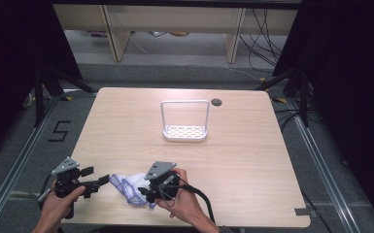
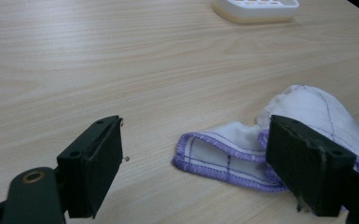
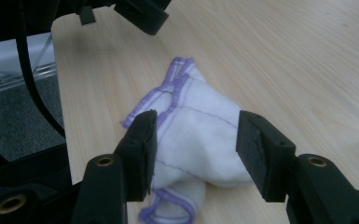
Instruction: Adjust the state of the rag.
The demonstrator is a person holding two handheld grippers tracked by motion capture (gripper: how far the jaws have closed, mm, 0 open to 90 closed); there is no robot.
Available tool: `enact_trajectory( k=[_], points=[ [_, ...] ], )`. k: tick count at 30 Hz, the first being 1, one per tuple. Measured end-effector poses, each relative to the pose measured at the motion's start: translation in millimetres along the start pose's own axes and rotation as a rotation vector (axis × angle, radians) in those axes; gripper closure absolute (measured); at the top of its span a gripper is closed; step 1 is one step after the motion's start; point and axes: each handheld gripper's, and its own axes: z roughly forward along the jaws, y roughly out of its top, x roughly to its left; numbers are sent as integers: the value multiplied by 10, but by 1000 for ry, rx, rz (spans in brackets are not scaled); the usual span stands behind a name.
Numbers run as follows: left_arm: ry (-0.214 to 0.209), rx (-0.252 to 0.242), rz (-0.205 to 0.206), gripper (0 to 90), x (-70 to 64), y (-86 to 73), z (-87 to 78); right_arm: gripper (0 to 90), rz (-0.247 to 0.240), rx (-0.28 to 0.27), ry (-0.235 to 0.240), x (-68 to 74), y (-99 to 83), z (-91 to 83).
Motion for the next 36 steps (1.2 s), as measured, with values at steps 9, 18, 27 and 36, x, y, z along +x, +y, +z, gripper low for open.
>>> enact_trajectory(
  k=[9,18,27,36],
  points=[
    [22,2,-21,184,55,-15,4,511,0,51,15,107,63,283],
    [16,-5,-22,184,44,-21,17,620,-17,92,-24,133,93,482],
    [3,7,-14,185,31,-21,15,871,-26,-15,-26,-50,75,124],
    [-8,18,25,185,-48,-29,54,870,121,-109,-81,-401,-255,-347]
  ],
)
